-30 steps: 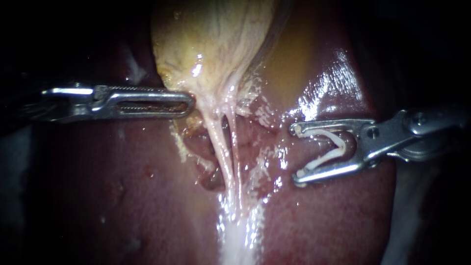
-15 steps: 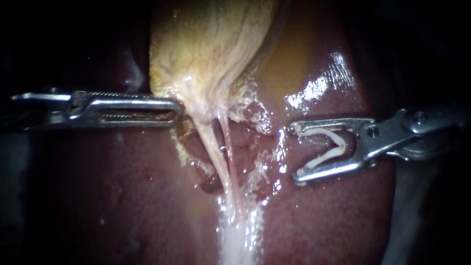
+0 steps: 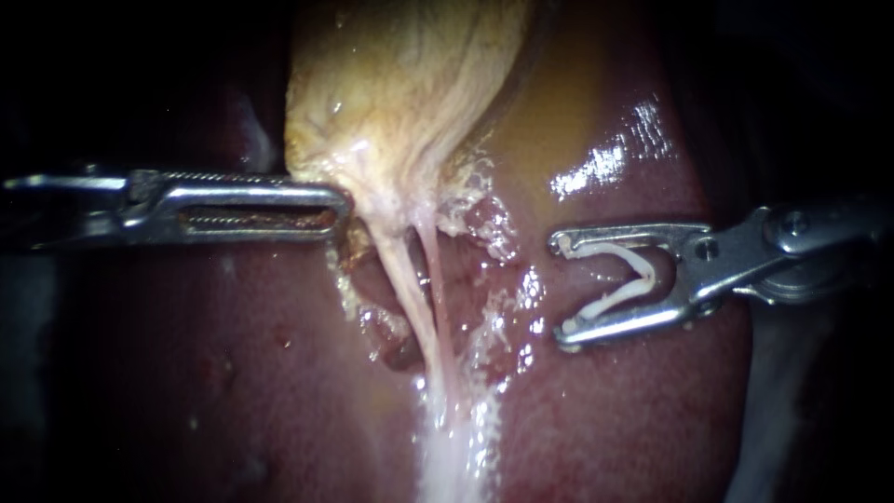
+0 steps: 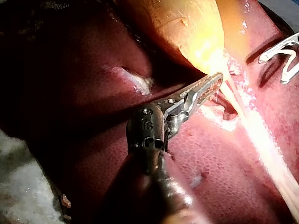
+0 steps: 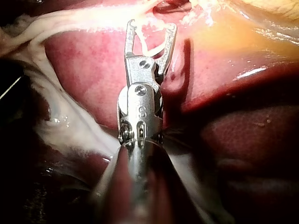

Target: Grabbing gallbladder

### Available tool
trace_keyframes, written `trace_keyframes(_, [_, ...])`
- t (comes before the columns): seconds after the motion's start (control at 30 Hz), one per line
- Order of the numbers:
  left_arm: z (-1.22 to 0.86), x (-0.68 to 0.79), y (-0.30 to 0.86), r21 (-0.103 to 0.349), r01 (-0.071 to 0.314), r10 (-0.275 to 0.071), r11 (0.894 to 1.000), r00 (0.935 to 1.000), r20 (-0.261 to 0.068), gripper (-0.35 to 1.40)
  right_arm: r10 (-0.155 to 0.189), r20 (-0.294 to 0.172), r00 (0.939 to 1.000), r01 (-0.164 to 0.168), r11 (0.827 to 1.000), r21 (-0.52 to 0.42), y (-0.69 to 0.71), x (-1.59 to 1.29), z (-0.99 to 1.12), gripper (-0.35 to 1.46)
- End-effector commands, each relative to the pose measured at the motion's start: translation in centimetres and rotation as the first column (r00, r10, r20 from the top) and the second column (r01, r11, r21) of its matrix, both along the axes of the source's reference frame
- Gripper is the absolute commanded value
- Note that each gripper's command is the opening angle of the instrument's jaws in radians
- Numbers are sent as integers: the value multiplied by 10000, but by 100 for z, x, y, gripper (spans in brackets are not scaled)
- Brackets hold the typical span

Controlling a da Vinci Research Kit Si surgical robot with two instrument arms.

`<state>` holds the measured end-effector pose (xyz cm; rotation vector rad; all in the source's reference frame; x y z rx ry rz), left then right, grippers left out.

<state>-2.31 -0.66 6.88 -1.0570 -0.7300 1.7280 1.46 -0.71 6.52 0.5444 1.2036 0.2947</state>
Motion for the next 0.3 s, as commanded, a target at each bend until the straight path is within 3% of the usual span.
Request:
trace_keyframes(0.03, [0, 0, 0, 4, -6, 6, 10000, 10000, 6, -35, -2, 1, 10000, 2, 10000, 0, 0, 0, 0, 49])
trace_keyframes(0.3, [2, 0, 2, 5, -17, 17, 10000, 10000, 13, -35, -4, -1, 10000, 4, 10000, 0, 0, 0, 0, 49])
